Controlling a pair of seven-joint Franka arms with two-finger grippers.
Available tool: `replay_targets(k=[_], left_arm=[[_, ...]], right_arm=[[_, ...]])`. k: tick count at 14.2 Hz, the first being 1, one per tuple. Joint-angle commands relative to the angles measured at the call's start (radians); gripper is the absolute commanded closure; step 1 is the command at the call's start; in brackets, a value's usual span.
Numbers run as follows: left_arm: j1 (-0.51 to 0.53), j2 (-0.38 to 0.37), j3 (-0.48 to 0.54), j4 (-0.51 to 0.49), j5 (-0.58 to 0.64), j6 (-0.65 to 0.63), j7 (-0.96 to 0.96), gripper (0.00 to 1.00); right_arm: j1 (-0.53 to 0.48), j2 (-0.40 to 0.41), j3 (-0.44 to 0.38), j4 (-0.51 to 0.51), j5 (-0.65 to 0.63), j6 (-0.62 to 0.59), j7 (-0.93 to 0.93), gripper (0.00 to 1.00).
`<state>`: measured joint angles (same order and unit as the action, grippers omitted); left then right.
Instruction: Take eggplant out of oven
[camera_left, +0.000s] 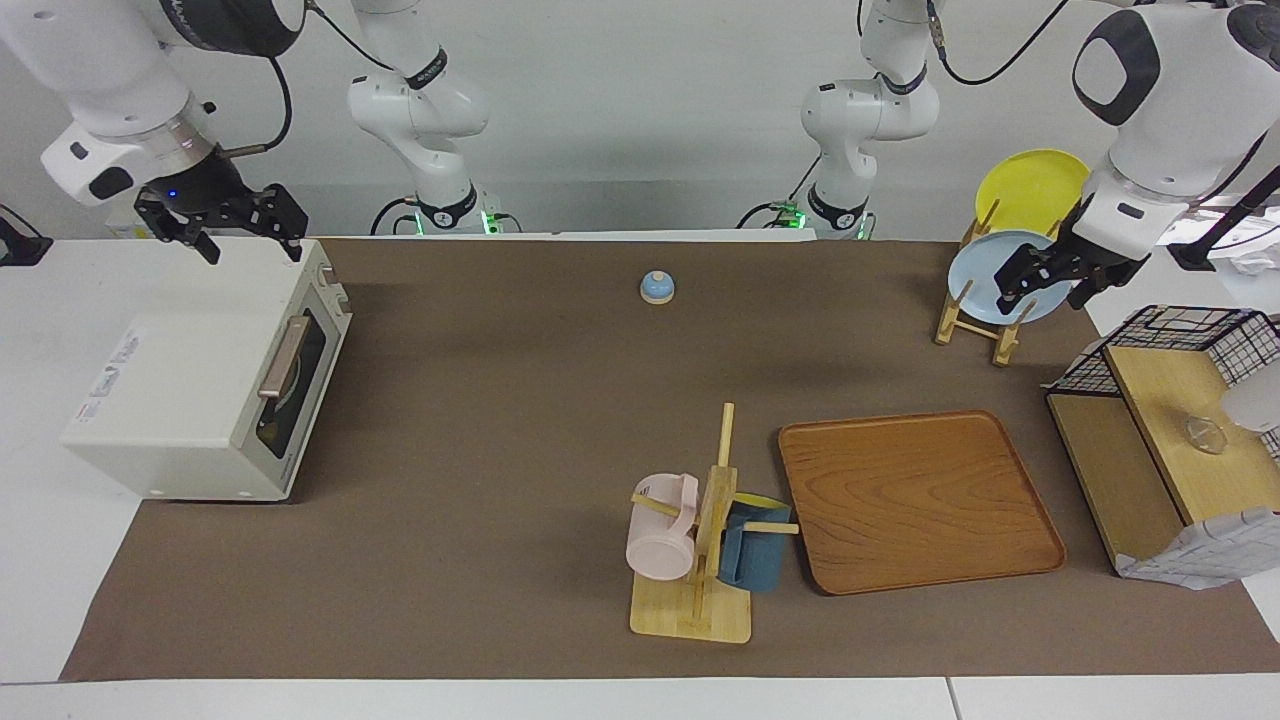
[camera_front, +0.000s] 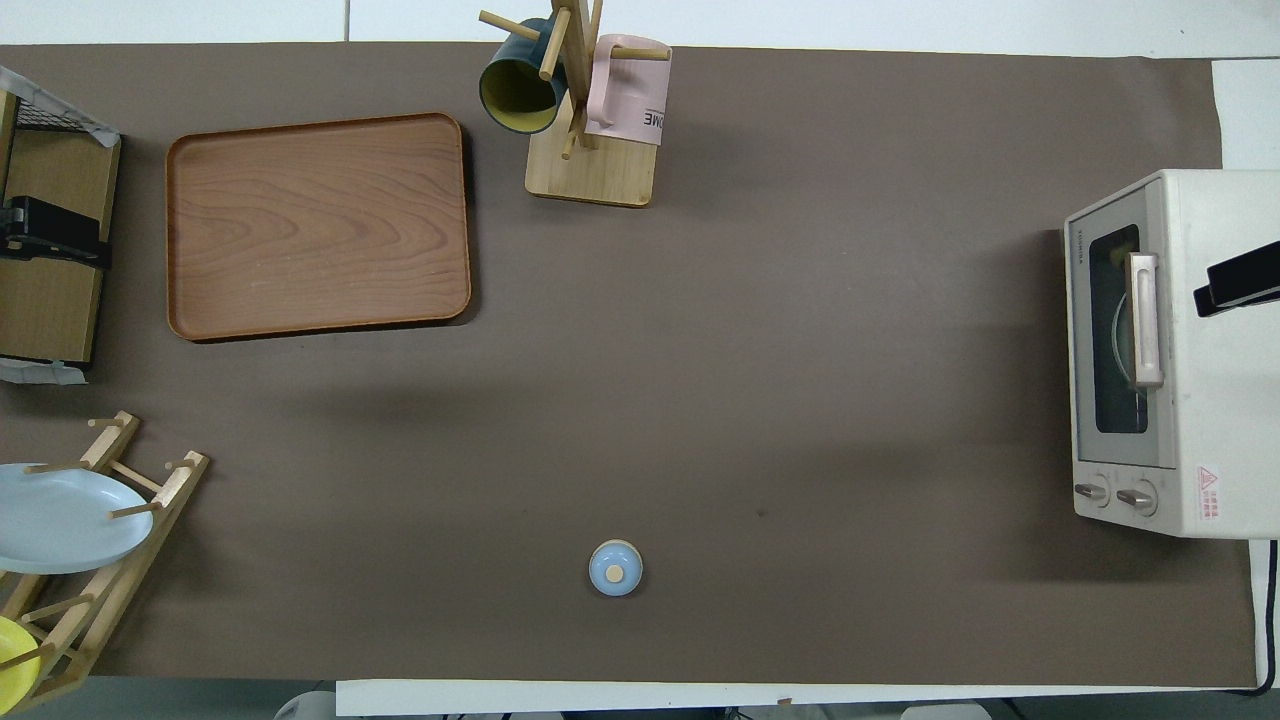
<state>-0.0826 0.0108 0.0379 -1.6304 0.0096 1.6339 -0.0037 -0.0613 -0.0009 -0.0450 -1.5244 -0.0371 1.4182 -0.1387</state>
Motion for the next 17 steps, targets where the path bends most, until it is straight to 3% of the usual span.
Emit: replay_targets(k=[1,6,9,11,12,17], left_arm=[[0.01,0.001,-0.004,0.009,-0.005,-0.019,0.013,0.0],[0.012,-0.002,-0.003,0.015,0.0,-0.065,0.028,0.0],[0.017,-0.003,0.002,0.015,0.001,-0.092,0.112,0.0],[0.023,-0.003,0.004,0.017,0.001,-0.108,0.111,0.0],[0.023,-0.003,0.004,0.015,0.001,-0.106,0.111,0.0],[0.021,-0.003,0.004,0.014,0.001,-0.095,0.102,0.0]], right_arm=[[-0.003,-0.019,-0.009,-0.02,0.022,-0.005,0.014,0.0],[0.008,-0.034,-0.004,-0.061,0.028,0.001,-0.01,0.01],[0.035,-0.109,0.011,-0.276,0.049,0.234,-0.045,0.79],[0.029,-0.088,0.008,-0.342,0.037,0.365,-0.053,0.95],[0.029,-0.052,0.007,-0.33,0.02,0.379,-0.053,1.0],[-0.006,-0.004,0.007,-0.33,-0.11,0.381,-0.052,1.0]])
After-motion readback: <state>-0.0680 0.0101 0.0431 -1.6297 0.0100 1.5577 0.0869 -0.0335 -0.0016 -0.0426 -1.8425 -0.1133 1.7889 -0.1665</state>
